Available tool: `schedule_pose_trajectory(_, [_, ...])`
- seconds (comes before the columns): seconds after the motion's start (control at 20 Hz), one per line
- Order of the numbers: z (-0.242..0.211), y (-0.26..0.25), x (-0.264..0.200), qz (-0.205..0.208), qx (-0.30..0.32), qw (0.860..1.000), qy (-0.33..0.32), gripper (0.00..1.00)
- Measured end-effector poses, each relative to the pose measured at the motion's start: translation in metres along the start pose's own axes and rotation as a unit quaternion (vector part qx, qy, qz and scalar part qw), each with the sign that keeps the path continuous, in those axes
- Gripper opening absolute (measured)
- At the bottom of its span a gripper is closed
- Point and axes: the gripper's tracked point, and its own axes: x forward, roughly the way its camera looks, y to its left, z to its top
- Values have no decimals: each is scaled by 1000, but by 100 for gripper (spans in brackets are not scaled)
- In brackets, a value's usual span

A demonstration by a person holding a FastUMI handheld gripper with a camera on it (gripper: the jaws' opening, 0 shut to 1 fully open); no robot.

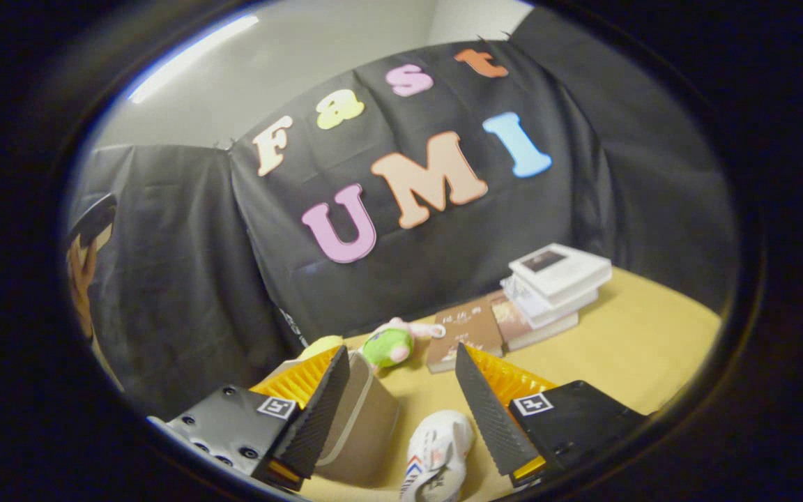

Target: Open the storage box then place both shoes into the box .Put the left shoe in first, then the right shoe, with the right side of both shoes facing outward in a uniform manner.

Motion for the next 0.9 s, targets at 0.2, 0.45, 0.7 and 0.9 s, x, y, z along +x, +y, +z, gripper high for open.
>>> schedule_pose_trajectory(0.2, [-51,-5,9,1,145,987,68,99])
schedule_pose_trajectory(0.45, [-96,13,14,47,250,957,137,100])
schedule_pose_trajectory(0.7, [-119,42,16,115,354,909,189,99])
schedule_pose_trajectory(0.9, [-135,55,16,142,406,873,230,99])
